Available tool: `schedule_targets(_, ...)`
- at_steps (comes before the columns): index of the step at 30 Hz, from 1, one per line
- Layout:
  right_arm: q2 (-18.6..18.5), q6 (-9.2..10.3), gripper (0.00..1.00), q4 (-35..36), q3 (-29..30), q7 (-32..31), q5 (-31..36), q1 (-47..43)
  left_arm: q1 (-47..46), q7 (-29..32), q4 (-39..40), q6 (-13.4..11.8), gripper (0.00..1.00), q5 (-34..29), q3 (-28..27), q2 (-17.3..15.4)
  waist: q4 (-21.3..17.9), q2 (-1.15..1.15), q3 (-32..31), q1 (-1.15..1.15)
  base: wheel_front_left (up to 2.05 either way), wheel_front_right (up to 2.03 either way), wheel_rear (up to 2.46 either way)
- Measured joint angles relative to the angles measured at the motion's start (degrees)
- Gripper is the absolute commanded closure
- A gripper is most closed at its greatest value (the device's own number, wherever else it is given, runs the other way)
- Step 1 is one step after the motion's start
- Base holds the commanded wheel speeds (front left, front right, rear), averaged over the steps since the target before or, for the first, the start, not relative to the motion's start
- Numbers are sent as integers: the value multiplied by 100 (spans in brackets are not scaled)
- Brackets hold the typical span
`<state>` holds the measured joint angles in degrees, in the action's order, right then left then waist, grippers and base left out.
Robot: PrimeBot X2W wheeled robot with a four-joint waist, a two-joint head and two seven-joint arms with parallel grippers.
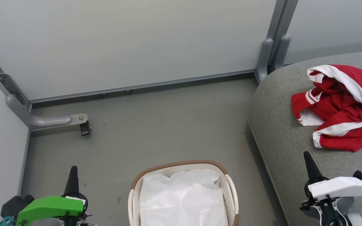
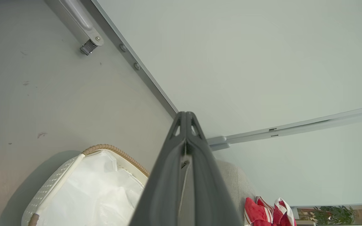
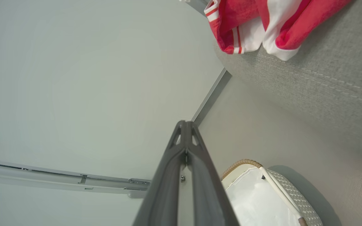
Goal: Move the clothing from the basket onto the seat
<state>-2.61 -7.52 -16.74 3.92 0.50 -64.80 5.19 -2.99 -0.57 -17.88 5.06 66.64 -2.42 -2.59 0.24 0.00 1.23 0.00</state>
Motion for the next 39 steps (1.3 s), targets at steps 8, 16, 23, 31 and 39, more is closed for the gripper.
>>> schedule_targets(8,-1,0,100,41,44,-110,-446,8,-34,110,68,45,100,431,-74,0,-3,0,-14,0,0,0,0)
schedule_targets(16,-2,1,100,80,85,-220,-873,14,-104,229,119,76,100,825,-131,-2,-6,0,-29,0,0,0,0)
schedule_targets(23,-3,1,100,119,114,-312,-1220,19,-115,311,167,101,100,1151,-178,-3,-9,0,-41,0,0,0,0)
schedule_targets(31,-4,1,100,154,148,-403,-1599,26,-163,410,219,143,100,1503,-242,-4,-13,0,-56,0,0,0,0)
schedule_targets(39,-7,2,100,186,183,-503,-1952,44,-185,505,270,158,100,1825,-291,-7,-16,0,-70,0,0,0,0)
